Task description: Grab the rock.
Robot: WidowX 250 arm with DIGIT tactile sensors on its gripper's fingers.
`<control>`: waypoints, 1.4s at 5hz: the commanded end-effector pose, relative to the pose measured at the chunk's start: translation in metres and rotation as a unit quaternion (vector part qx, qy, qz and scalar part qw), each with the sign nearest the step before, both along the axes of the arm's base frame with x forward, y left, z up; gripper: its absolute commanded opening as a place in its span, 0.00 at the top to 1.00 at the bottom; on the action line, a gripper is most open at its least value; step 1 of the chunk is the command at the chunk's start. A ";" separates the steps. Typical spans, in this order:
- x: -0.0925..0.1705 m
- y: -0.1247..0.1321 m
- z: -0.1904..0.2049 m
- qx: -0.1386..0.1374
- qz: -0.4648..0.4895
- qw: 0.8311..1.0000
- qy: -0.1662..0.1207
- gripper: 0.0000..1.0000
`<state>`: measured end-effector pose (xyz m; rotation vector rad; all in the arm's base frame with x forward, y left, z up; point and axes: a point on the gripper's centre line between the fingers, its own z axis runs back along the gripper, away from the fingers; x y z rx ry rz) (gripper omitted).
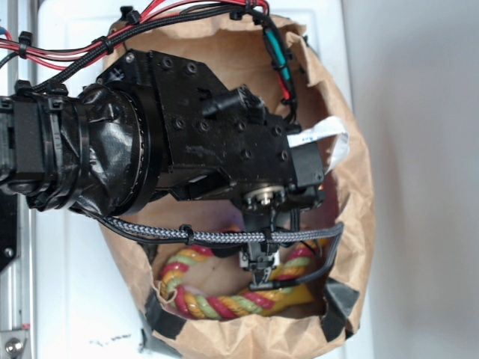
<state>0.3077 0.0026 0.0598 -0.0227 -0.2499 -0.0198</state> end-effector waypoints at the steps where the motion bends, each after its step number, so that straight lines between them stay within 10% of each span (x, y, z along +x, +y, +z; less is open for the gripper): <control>1: 0.002 0.020 0.010 0.064 0.015 0.998 -0.014 0.00; 5: 0.005 -0.012 0.008 0.004 -0.018 1.000 -0.017 0.00; 7: 0.012 -0.009 0.000 0.016 -0.012 1.000 -0.016 0.00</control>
